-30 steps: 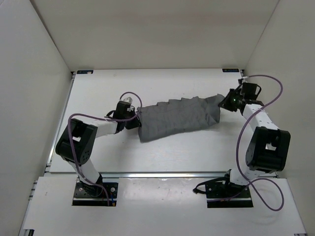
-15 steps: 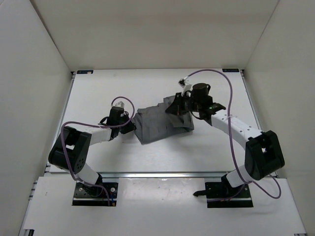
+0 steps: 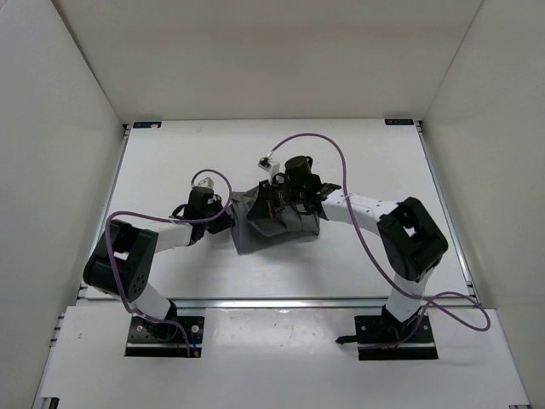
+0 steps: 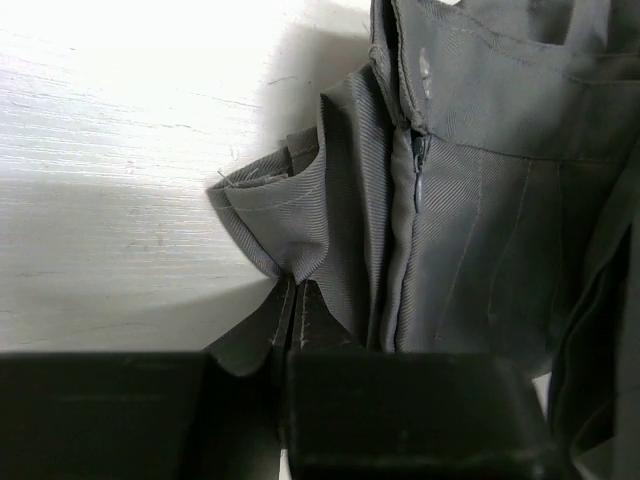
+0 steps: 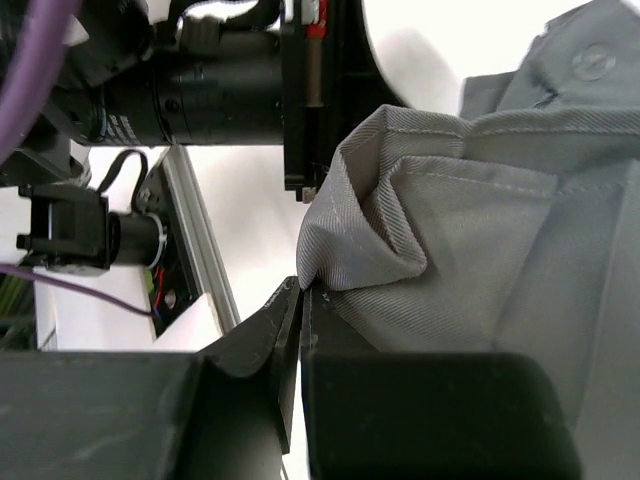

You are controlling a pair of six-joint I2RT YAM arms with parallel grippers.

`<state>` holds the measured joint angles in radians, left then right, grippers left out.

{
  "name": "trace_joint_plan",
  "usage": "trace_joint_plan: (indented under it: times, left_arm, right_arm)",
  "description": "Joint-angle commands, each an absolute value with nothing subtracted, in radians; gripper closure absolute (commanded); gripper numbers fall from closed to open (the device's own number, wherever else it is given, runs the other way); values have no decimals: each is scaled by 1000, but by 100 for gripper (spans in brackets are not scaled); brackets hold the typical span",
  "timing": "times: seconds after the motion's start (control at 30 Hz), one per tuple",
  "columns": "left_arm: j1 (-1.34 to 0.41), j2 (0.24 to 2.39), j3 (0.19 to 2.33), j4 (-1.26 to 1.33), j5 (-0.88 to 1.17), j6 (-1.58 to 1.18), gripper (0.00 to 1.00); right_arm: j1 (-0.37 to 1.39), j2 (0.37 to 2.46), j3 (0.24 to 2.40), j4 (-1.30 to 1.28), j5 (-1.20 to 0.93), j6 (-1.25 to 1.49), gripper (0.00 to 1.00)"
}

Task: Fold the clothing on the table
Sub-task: Fold the skirt

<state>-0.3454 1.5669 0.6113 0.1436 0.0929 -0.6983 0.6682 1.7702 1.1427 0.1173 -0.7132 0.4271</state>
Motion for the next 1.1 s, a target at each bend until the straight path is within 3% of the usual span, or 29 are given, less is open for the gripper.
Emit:
trace_joint_plan:
  times: [0.0,0.33,0.5,0.7,0.9,1.07]
  left_arm:
    - [-341,1522,598,166,92,-699,100]
    - [-331,1503,597,156,84,-698,100]
    - [-318,1497,589,146,101,-696,100]
    - [-307,1474,594,118,121,-670,100]
    - [-302,1466,591,97,144,-652,90]
    - [-313,1494,597,71,149,-634,100]
  right_arm:
    - [698,1807,1216,169,-775,431,100]
    - [758,1948,1319,52,-733,385,100]
    - [791,2023,1367,0,-611,351,100]
    - [802,2135,1544,-236,-444,288,100]
    - [813,2183,1626,-334,-223,322,100]
    - [804,2175,1637,-370,-141,336,100]
